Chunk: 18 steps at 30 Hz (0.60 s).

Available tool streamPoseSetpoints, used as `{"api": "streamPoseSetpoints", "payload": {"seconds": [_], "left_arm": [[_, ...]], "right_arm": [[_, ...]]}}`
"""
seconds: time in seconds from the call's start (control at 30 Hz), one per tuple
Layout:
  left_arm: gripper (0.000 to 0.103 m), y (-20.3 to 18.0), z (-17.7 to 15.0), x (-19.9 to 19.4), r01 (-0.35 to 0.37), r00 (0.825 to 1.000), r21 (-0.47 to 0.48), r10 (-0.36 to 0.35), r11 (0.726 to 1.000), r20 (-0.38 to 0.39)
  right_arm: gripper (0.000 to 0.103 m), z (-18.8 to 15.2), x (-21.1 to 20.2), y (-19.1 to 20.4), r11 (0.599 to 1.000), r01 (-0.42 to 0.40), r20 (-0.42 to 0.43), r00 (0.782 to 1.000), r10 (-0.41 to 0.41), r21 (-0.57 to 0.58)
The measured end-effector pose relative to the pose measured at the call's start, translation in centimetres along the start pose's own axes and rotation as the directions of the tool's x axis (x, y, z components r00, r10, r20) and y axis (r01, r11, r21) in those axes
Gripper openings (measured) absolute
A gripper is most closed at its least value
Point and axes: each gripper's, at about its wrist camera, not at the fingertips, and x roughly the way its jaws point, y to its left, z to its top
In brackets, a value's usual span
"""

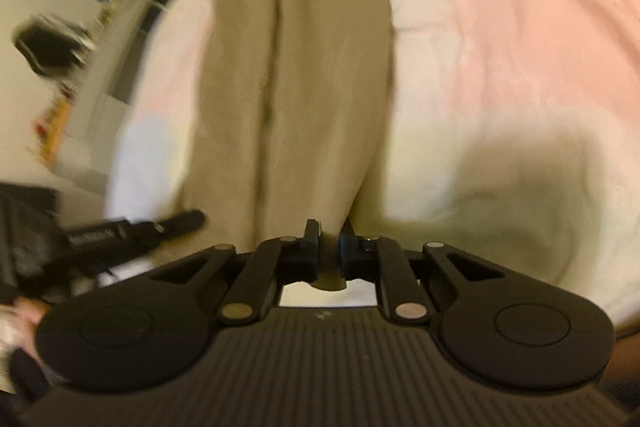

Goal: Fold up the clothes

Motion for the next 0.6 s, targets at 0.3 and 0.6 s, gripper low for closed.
{"api": "streamPoseSetpoints", "payload": {"seconds": [0.3,0.6], "left_arm": [[0.005,-5.8,2.9,-10.4,0.204,0.952,0.014,-0.201,0.979,0.230],[0.004,-4.7,-3.5,-13.4,0.230,0.927,-0.005,-0.218,0.973,0.305]], "right_arm": [[0.012,4.9,-11.9,3.2,0.981,-0.188,0.289,0.938,0.192,-0.042],[0.011,0.7,-15.7,1.2,0.975,-0.213,0.368,0.903,0.223,-0.068]]}}
